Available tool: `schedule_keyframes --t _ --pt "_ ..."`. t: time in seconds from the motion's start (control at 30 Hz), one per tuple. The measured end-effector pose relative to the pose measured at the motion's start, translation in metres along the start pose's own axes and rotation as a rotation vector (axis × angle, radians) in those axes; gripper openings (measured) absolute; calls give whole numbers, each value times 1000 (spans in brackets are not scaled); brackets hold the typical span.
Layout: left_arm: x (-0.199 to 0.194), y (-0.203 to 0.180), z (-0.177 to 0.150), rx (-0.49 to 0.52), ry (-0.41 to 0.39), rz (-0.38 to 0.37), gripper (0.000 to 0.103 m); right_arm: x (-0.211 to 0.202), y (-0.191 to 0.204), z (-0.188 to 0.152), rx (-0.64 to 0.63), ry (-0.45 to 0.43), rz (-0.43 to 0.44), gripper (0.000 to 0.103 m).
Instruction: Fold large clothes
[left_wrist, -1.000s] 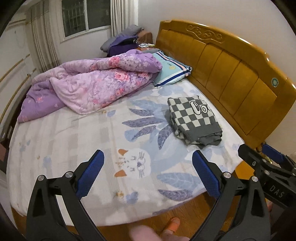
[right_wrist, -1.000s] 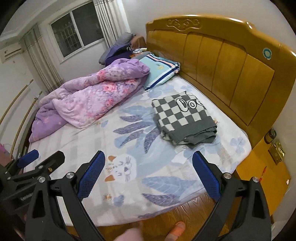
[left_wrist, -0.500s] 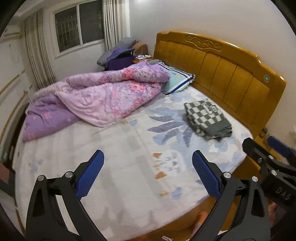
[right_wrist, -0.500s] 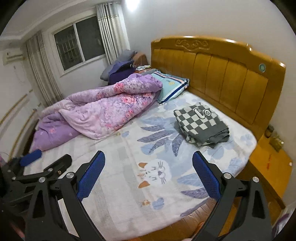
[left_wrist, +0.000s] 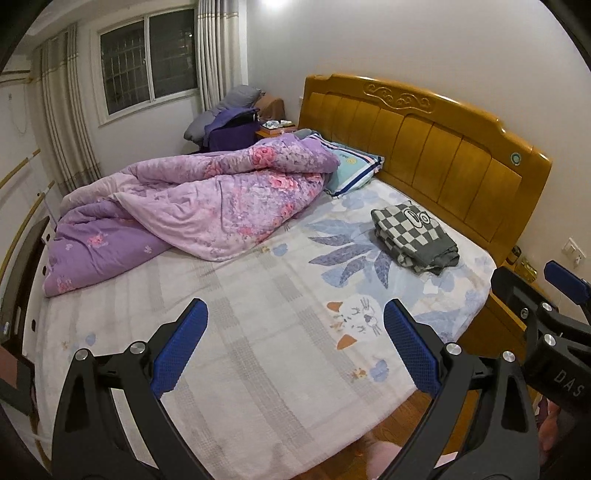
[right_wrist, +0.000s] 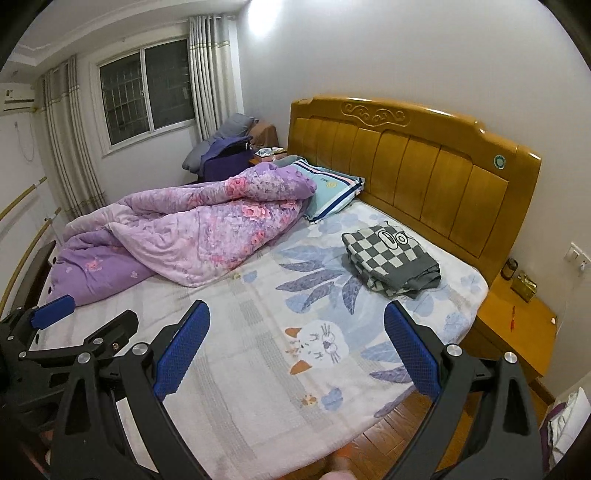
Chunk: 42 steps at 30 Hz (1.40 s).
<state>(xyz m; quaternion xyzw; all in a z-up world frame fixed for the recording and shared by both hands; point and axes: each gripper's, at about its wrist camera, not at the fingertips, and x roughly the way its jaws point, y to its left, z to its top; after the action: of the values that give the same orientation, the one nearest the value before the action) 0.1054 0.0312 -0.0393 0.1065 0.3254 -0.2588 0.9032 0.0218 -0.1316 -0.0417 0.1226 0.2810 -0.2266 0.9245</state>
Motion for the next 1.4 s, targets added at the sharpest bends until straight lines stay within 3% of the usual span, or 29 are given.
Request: schedule_keyframes --t 0.23,1.07,1.2,1.4 --pt "10 -1 8 6 5 -44 96 12 -5 2 6 0 -21 93" --pt "54 -7 24 22 43 -28 96 52 -15 8 19 33 -18 93" --pt "60 -4 24 -5 61 -61 96 54 -17 7 35 35 -2 93" --pt "64 -7 26 6 58 -33 96 56 -14 8 31 35 4 93"
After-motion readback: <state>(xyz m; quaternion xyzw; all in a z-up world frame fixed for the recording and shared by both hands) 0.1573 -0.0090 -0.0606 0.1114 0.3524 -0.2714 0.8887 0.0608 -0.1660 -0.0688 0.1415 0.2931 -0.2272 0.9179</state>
